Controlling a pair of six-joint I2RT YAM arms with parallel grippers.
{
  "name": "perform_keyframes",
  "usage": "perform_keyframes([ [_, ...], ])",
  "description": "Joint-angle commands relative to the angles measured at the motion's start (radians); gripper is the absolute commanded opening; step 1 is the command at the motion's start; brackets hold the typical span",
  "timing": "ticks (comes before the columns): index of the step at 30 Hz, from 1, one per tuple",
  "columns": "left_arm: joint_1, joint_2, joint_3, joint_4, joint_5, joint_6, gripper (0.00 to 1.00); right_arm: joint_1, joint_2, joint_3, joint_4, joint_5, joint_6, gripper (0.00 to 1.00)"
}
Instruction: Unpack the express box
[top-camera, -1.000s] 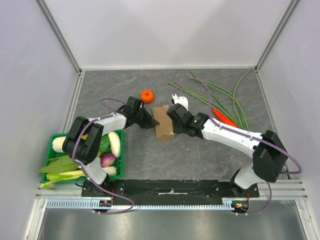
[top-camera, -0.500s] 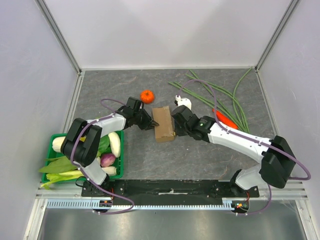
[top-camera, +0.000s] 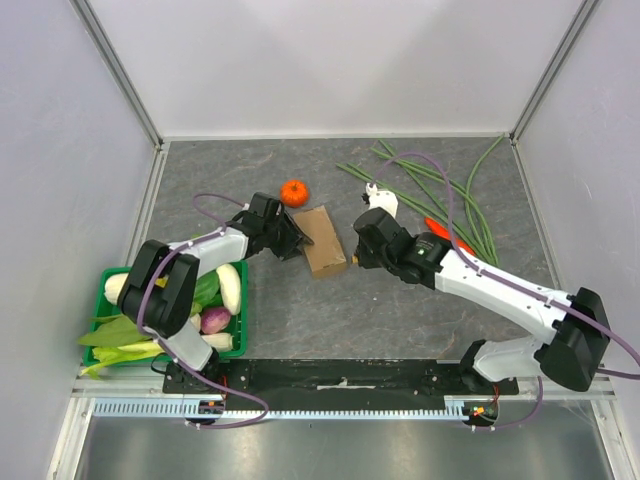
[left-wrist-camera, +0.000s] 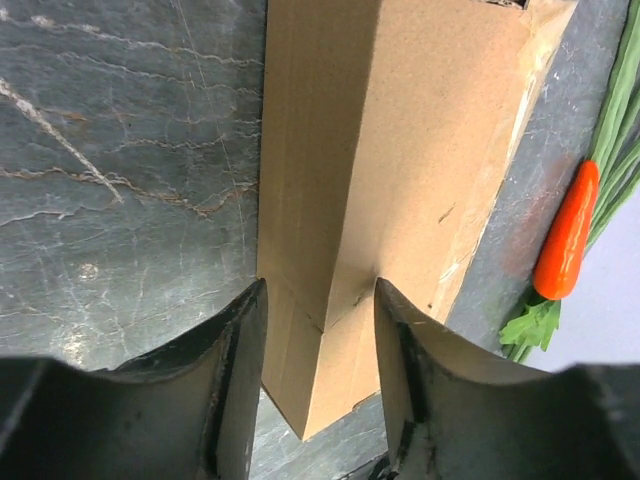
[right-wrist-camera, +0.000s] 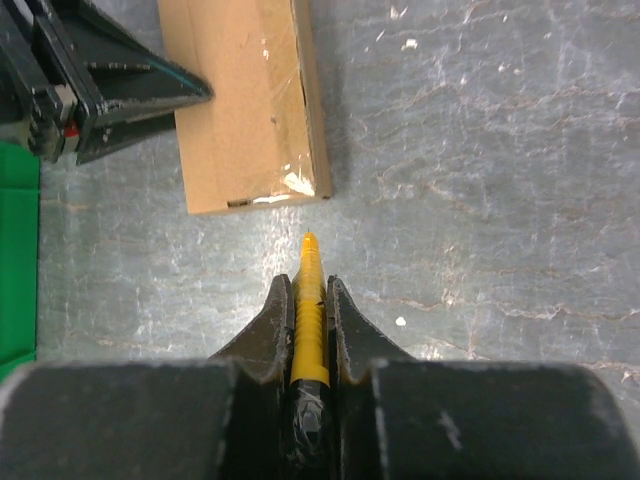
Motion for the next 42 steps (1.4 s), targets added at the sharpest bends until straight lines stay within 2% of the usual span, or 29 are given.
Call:
perform_keyframes([
  [1, 0.005, -0.1, -0.015, 0.034, 0.021, 0.128, 0.56, -0.005, 0.059, 0.109, 0.032, 0.081, -0.039, 0.0],
  [4, 0.005, -0.174, -0.015, 0.034, 0.029, 0.197, 0.66, -0.037, 0.111, 0.161, 0.068, 0.072, -0.088, 0.0],
  [8, 0.005, -0.322, -0.047, 0.021, 0.052, 0.295, 0.66, -0.108, 0.191, 0.227, 0.196, 0.002, -0.169, 0.0],
  [10, 0.005, -0.372, -0.105, 0.021, 0.067, 0.325, 0.63, -0.125, 0.263, 0.263, 0.252, -0.044, -0.215, 0.0],
  [13, 0.004, -0.453, -0.202, 0.044, 0.119, 0.36, 0.51, -0.155, 0.378, 0.345, 0.31, -0.088, -0.26, 0.0],
  [14, 0.004, -0.47, -0.225, 0.074, 0.143, 0.371, 0.4, -0.164, 0.405, 0.365, 0.345, -0.098, -0.272, 0.0],
  [15, -0.002, -0.496, -0.245, 0.085, 0.203, 0.381, 0.35, -0.169, 0.453, 0.396, 0.364, -0.106, -0.283, 0.0],
  [19, -0.067, -0.524, -0.316, 0.102, 0.253, 0.432, 0.24, -0.184, 0.574, 0.488, 0.416, -0.135, -0.318, 0.0],
  [23, -0.13, -0.504, -0.345, 0.111, 0.21, 0.431, 0.2, -0.203, 0.7, 0.566, 0.428, -0.152, -0.341, 0.0],
  [29, -0.193, -0.4, -0.362, 0.195, 0.183, 0.414, 0.19, -0.204, 0.765, 0.593, 0.427, -0.158, -0.383, 0.0],
  [36, -0.211, -0.255, -0.316, 0.321, 0.16, 0.288, 0.23, -0.209, 0.686, 0.505, 0.375, -0.117, -0.4, 0.0],
  [42, -0.21, -0.182, -0.247, 0.205, 0.026, 0.248, 0.23, -0.209, 0.6, 0.424, 0.286, -0.092, -0.392, 0.0],
])
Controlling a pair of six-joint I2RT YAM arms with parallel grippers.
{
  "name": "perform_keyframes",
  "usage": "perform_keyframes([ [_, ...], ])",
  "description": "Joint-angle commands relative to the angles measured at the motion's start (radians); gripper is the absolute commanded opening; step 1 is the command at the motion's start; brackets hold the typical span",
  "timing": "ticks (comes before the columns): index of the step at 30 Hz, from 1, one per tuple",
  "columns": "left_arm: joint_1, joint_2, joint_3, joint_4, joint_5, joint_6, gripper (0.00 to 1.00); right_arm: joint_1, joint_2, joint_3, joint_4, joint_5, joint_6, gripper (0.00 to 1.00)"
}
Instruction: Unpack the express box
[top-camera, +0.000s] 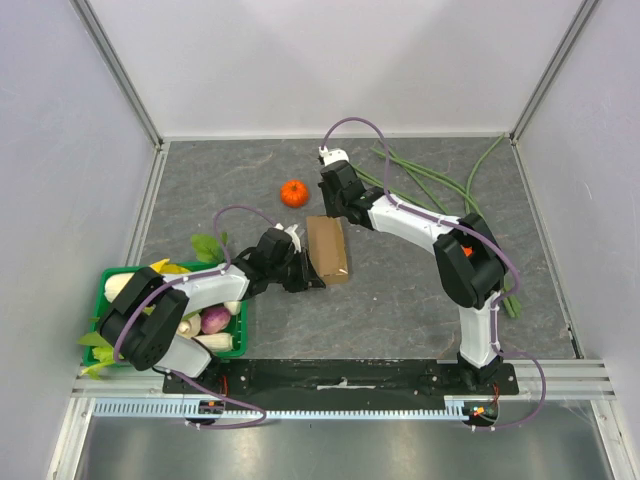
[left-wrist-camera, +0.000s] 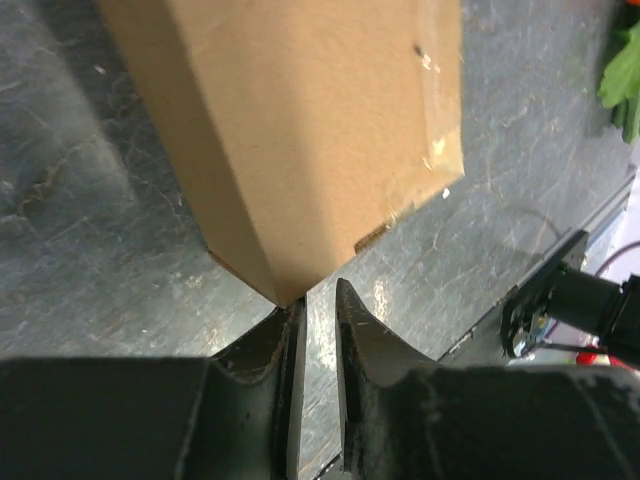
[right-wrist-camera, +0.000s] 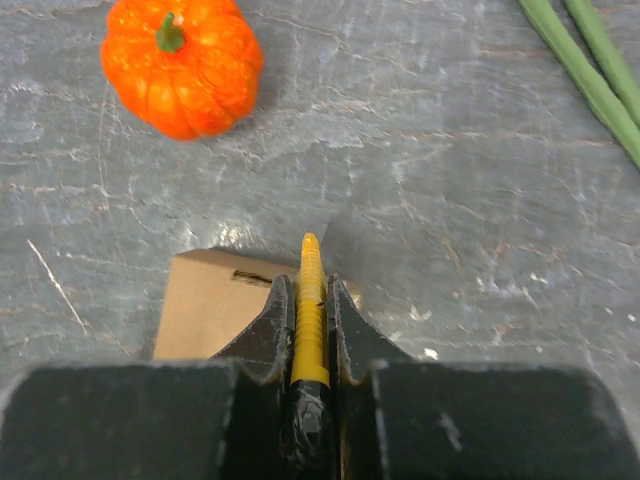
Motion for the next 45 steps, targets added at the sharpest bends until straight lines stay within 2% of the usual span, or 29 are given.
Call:
perform_keyframes([
  [1, 0.003, 0.027, 0.069, -0.03, -0.145, -0.058, 0.23, -0.003, -0.126, -0.063, -0.068, 0.04, -0.006, 0.0],
  [5, 0.018, 0.024, 0.103, -0.127, -0.239, -0.074, 0.23, -0.003, -0.194, -0.135, -0.102, 0.065, 0.011, 0.0],
  [9, 0.058, 0.036, 0.127, -0.158, -0.253, -0.074, 0.23, -0.004, -0.264, -0.209, -0.139, 0.074, 0.022, 0.0],
  [22, 0.185, 0.196, 0.273, -0.06, -0.023, -0.002, 0.24, 0.039, -0.562, -0.499, -0.209, 0.034, 0.172, 0.0],
  [27, 0.188, 0.335, 0.399, 0.002, 0.112, 0.051, 0.24, 0.121, -0.626, -0.534, -0.241, 0.042, 0.244, 0.0],
  [31, 0.197, 0.43, 0.465, 0.072, 0.217, 0.028, 0.24, 0.145, -0.649, -0.531, -0.278, 0.04, 0.31, 0.0],
  [35, 0.197, 0.483, 0.512, 0.16, 0.261, 0.0, 0.24, 0.184, -0.659, -0.53, -0.277, 0.039, 0.319, 0.0],
  [39, 0.197, 0.521, 0.568, 0.175, 0.301, 0.02, 0.29, 0.218, -0.654, -0.542, -0.241, 0.046, 0.303, 0.0],
  [41, 0.2, 0.521, 0.603, 0.12, 0.257, 0.061, 0.31, 0.221, -0.654, -0.54, -0.244, 0.052, 0.309, 0.0],
  [44, 0.214, 0.501, 0.655, -0.051, 0.096, 0.104, 0.43, 0.226, -0.694, -0.537, -0.281, 0.056, 0.325, 0.0],
  [45, 0.223, 0.496, 0.666, -0.084, 0.056, 0.112, 0.52, 0.229, -0.708, -0.54, -0.292, 0.056, 0.329, 0.0],
])
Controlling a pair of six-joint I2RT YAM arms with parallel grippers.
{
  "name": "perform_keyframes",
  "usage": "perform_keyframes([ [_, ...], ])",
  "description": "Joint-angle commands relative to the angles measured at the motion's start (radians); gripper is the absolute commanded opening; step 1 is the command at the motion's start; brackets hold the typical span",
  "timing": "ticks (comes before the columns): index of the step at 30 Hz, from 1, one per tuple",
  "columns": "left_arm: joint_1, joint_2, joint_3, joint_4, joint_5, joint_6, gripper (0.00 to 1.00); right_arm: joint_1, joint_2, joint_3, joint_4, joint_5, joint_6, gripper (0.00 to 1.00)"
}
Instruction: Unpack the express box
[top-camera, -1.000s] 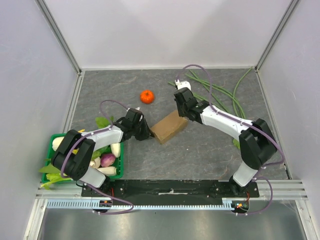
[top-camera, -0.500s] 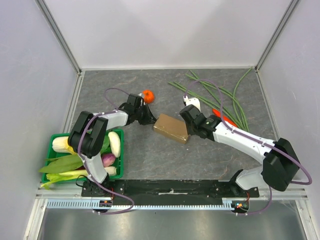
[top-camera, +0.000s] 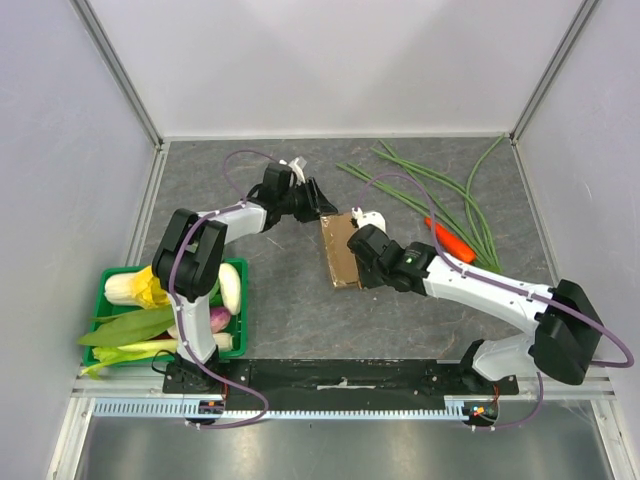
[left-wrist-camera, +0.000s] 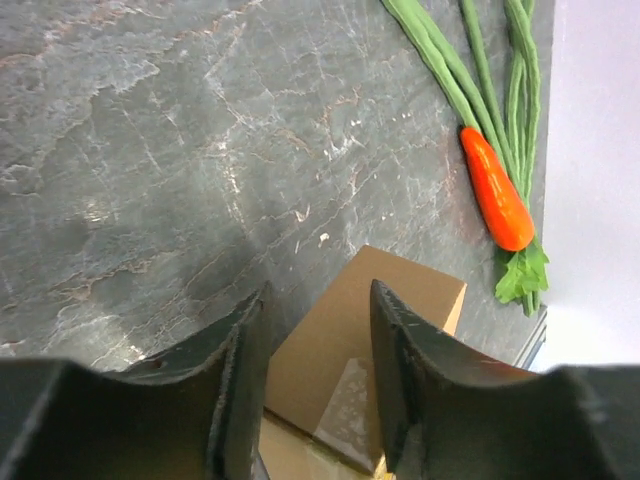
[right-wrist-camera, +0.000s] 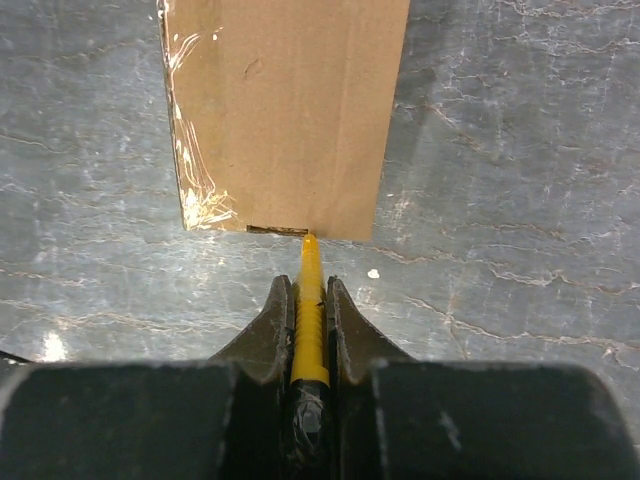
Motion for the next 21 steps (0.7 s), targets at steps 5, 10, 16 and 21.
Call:
perform_keyframes([
  [5, 0.017, -0.027, 0.134, -0.313, -0.244, 0.15, 0.68, 0.004, -0.154, 0.005, 0.039, -0.015, 0.039, 0.0],
  [10, 0.033, -0.035, 0.179, -0.36, -0.273, 0.181, 0.73, 0.003, -0.169, 0.036, 0.061, -0.016, -0.002, 0.0],
  [16, 0.039, -0.075, 0.119, -0.345, -0.126, 0.199, 0.69, 0.004, -0.127, 0.002, 0.271, 0.057, -0.038, 0.0],
  [21, 0.039, -0.095, 0.019, -0.219, 0.047, 0.216, 0.62, 0.003, 0.011, 0.023, 0.459, 0.085, -0.067, 0.0],
])
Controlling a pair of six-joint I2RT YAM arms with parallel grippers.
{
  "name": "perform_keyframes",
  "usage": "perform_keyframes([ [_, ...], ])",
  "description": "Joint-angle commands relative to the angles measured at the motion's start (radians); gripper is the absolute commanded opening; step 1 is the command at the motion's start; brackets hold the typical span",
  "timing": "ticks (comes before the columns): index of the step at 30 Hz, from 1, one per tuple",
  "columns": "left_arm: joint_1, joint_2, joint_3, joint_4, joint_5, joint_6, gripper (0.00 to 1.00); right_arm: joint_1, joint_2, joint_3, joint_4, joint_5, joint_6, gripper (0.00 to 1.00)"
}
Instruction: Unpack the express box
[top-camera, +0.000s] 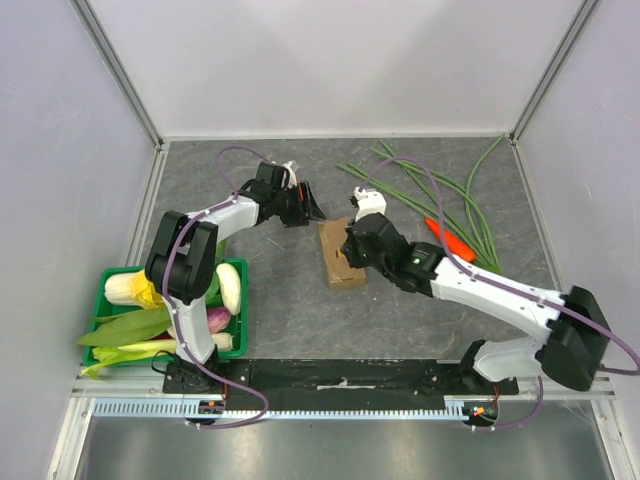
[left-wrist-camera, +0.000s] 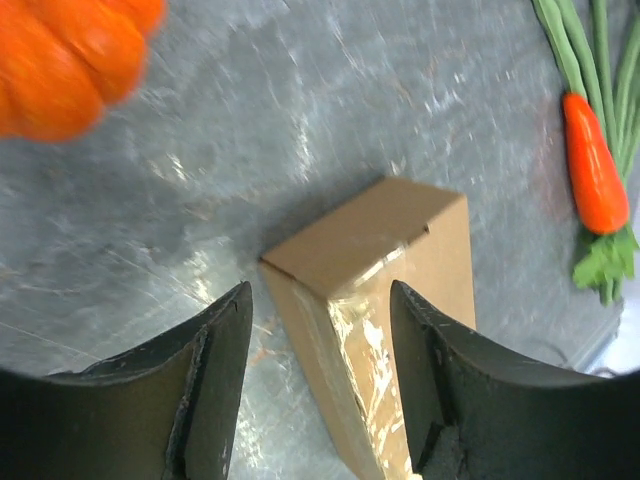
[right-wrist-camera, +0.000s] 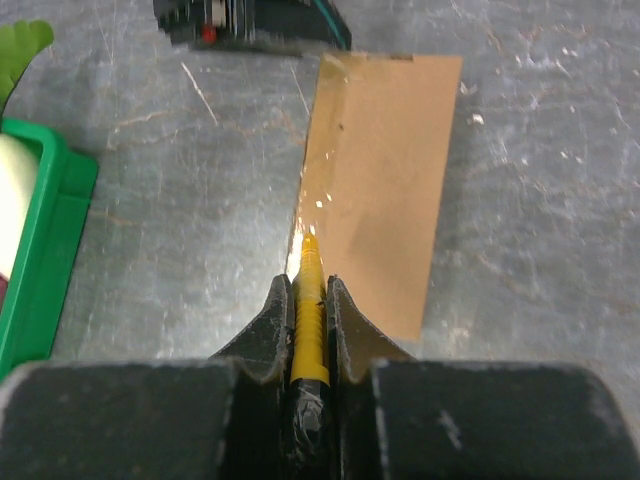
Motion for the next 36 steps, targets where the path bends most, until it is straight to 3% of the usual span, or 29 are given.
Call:
perform_keyframes([
  [1, -0.003, -0.063, -0.064, 0.095, 0.159, 0.065, 0.62, 0.002, 0.116, 0.036, 0.213, 0.054, -0.038, 0.0],
  [8, -0.003, -0.038, -0.071, 0.1, 0.161, 0.083, 0.56, 0.002, 0.257, 0.108, 0.27, 0.108, -0.038, 0.0],
  [21, -0.001, -0.023, -0.059, 0.02, 0.044, 0.152, 0.49, 0.002, 0.276, 0.152, 0.261, 0.151, -0.058, 0.0],
  [31, 0.035, -0.008, -0.035, 0.052, 0.075, 0.065, 0.48, 0.002, 0.362, 0.184, 0.319, 0.143, -0.042, 0.0],
  [36, 0.037, -0.001, -0.065, 0.064, 0.081, 0.025, 0.41, 0.002, 0.392, 0.203, 0.319, 0.155, -0.027, 0.0],
])
